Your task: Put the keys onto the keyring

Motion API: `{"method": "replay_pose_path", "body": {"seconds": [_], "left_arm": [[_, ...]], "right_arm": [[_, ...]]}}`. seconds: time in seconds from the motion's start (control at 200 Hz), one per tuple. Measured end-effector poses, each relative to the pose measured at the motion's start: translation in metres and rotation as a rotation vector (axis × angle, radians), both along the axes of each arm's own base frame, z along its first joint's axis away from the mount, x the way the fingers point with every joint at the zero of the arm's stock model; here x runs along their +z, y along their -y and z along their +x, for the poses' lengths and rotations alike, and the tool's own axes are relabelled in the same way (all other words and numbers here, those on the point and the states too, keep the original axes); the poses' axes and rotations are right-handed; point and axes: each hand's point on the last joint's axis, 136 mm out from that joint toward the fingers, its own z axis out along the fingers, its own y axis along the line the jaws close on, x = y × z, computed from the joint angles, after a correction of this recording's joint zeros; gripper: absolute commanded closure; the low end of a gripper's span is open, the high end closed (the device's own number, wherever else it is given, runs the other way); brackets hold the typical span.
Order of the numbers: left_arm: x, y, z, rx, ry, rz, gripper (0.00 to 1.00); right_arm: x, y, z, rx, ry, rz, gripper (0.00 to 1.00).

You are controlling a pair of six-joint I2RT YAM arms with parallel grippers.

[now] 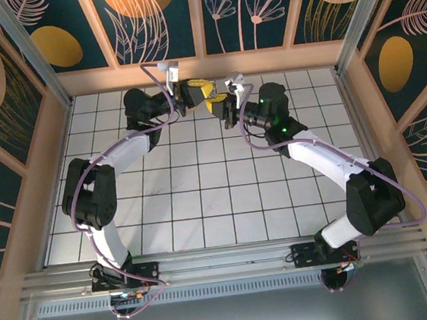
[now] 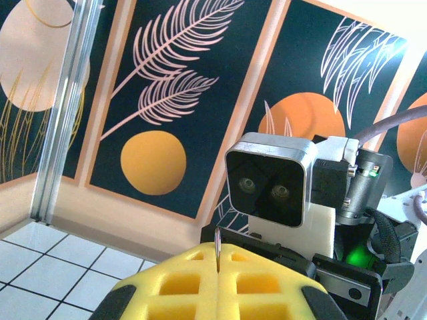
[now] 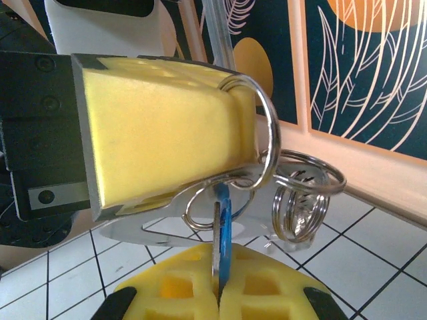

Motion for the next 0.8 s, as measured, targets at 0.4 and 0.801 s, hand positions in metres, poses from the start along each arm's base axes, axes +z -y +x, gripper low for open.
{"method": "replay_pose_path", "body": {"seconds": [0.4,0.801], "left_arm": [[0.002,0.002,-0.001,0.002,0.003,-0.007,1.00],[0.003,0.003,-0.003,-0.001,0.010,-0.011,1.00]], "right_arm": [[-0.016,0.026,0.000,-0.034,-0.055,0.002,0.69],[0.016,0.083,-0.023,-0.133,-0.008,0.097,0.66]]}}
